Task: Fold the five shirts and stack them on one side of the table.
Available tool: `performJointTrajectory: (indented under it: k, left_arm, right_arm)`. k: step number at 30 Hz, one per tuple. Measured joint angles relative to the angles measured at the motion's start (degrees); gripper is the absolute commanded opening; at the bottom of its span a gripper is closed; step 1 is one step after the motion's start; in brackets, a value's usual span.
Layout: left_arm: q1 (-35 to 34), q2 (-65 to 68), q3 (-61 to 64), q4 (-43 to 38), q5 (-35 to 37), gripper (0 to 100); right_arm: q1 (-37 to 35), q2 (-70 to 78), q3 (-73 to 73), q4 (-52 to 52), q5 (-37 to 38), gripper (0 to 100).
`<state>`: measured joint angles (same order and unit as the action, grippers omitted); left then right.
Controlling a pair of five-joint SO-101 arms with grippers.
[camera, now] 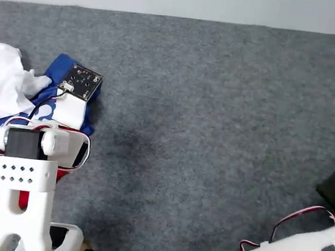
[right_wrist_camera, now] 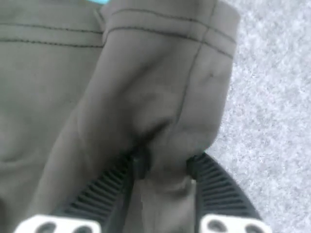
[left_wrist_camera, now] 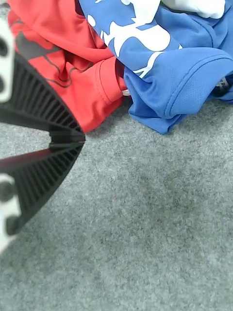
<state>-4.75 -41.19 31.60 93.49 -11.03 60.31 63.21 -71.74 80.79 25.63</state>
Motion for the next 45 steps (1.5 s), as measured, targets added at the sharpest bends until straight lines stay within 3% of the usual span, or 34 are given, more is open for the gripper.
performJointTrajectory:
  k: [4, 13, 20, 32, 39, 45]
  left_arm:
    - [0.0, 0.0, 0.0, 0.0, 0.0, 0]
    - [0.0, 0.0, 2.29, 0.0, 0.0, 0]
    - [0.0, 0.0, 2.29, 0.0, 0.0, 0]
    - [0.0, 0.0, 2.29, 0.0, 0.0, 0]
    - [0.0, 0.0, 2.29, 0.0, 0.0, 0]
    - [0.0, 0.0, 2.29, 0.0, 0.0, 0]
  right_arm:
    - [0.0, 0.09, -1.14, 1.49, 0.09, 24.0]
    - [-3.69, -2.9, -16.88, 19.25, 0.18, 20.6]
    - [-7.91, -3.08, -18.29, 19.52, -2.64, 0.6]
    - [-16.26, 14.77, -18.46, 7.47, -3.34, 1.8]
    - [-20.57, 14.33, -21.8, 9.67, -3.34, 1.8]
    - [-19.96, 6.07, -21.8, 10.2, -3.34, 1.8]
